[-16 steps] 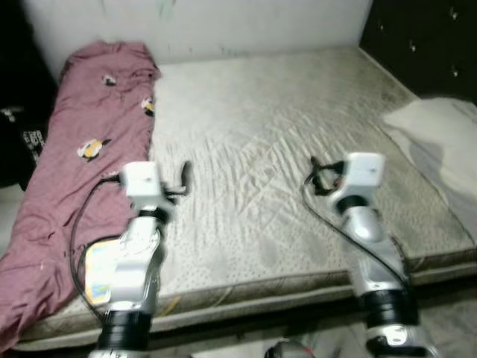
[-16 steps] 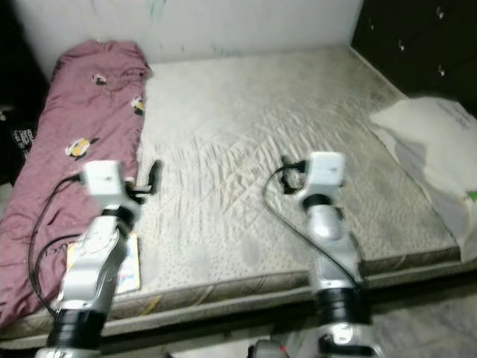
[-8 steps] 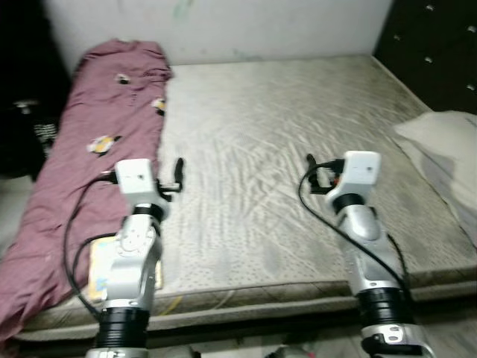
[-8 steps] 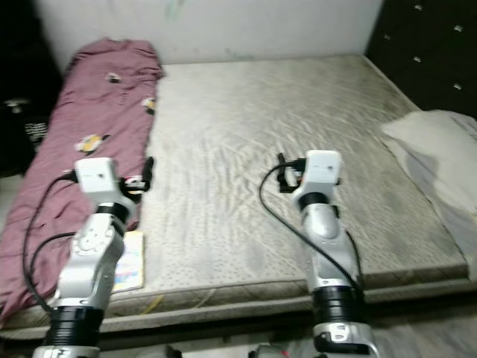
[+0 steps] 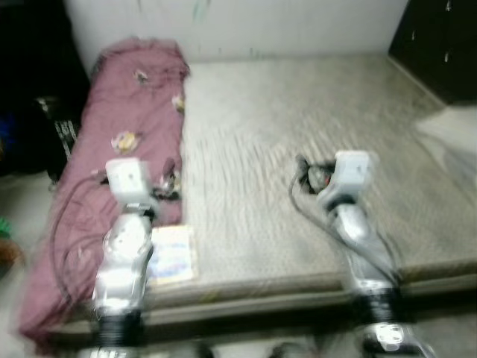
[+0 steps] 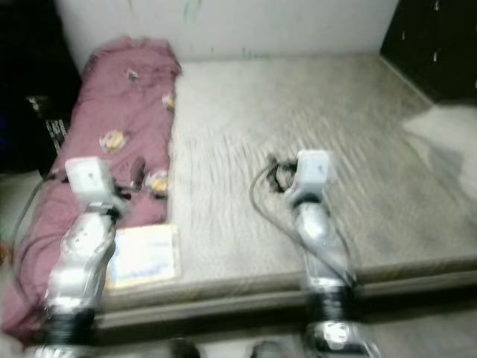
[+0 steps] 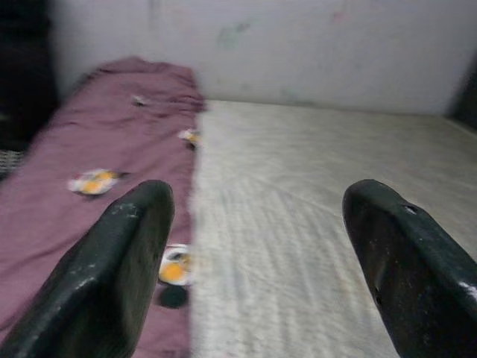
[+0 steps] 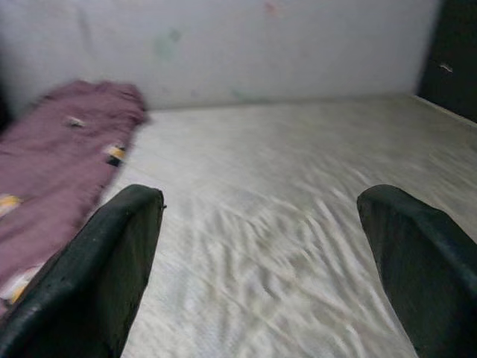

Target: Clean up the room

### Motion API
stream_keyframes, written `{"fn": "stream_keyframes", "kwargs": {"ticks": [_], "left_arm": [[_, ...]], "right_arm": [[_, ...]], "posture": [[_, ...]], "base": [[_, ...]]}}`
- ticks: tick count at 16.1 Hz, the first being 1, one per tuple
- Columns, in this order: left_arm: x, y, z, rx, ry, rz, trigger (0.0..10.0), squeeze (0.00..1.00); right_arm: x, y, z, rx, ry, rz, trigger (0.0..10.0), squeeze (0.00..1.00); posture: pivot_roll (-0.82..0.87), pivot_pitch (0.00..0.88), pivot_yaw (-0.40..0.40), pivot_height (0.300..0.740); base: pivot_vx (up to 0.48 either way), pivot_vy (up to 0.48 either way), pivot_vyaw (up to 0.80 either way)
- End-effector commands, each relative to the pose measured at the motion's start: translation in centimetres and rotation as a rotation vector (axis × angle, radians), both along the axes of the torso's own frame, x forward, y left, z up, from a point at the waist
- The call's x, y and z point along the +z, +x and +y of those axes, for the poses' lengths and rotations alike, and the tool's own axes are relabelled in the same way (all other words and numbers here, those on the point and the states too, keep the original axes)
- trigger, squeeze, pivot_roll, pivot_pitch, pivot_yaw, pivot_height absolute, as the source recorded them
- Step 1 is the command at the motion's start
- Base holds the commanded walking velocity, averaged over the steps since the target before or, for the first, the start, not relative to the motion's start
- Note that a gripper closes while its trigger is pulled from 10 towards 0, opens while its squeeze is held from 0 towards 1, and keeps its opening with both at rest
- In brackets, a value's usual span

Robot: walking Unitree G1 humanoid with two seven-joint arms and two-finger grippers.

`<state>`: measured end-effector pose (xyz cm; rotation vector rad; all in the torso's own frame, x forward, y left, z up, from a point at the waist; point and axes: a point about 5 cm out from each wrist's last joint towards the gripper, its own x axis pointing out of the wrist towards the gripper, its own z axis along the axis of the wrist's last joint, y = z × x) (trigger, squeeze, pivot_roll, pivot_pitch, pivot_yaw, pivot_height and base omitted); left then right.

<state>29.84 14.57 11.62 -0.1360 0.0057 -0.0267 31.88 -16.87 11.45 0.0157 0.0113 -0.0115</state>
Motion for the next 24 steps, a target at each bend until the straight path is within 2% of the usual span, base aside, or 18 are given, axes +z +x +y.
{"fn": "stream_keyframes", "kwargs": {"ticks": [1, 11, 13, 14, 16, 18, 21, 24], "left_arm": [[0.2, 0.1, 0.8, 0.017, 0.02, -0.002, 10.0, 0.0], [0.3, 0.3, 0.7, 0.028, 0.016, -0.003, 10.0, 0.0], [0.5, 0.4, 0.7, 0.026, 0.025, -0.016, 10.0, 0.0], [0.8, 0.4, 0.7, 0.048, 0.061, -0.034, 10.0, 0.0], [1.1, 0.6, 1.5, 0.12, 0.106, -0.05, 10.0, 0.0], [1.2, 0.6, 2.0, 0.14, 0.114, -0.051, 10.0, 0.0], [0.6, 0.3, 2.8, 0.146, 0.097, -0.045, 10.0, 0.0], [0.7, 0.1, 2.9, 0.147, 0.081, -0.047, 10.0, 0.0]], "right_arm": [[0.7, 0.3, 0.6, 0.017, 0.004, -0.024, 10.0, 0.0], [0.9, 0.6, 0.8, 0.019, -0.002, -0.03, 10.0, 0.0], [0.9, 0.6, 0.8, 0.019, -0.003, -0.031, 10.0, 0.0], [0.9, 0.6, 0.9, 0.024, -0.011, -0.036, 10.0, 0.0], [1.1, 0.7, 1.2, 0.04, -0.027, -0.045, 10.0, 0.0], [1.0, 0.9, 1.0, 0.039, -0.027, -0.042, 10.0, 0.0], [1.1, 1.0, 0.8, 0.019, -0.018, -0.051, 10.0, 0.0], [1.3, 0.6, 0.9, 0.019, -0.005, -0.061, 10.0, 0.0]], "posture": [[-0.1, 0.0, 0.025, 0.74], [-0.1, 0.0, 0.024, 0.74], [-0.1, 0.0, 0.023, 0.74], [-0.1, 0.0, 0.021, 0.74], [-0.1, 0.0, 0.018, 0.74], [-0.1, 0.0, 0.014, 0.74], [-0.1, 0.0, 0.02, 0.74], [-0.11, 0.0, 0.023, 0.74]], "base": [[0.0, 0.48, 0.0], [0.0, 0.48, 0.0], [0.0, 0.48, 0.0], [0.0, 0.36, 0.0], [0.0, 0.0, 0.0], [0.0, 0.0, 0.0], [0.0, 0.0, 0.0], [0.0, 0.0, 0.0]]}}
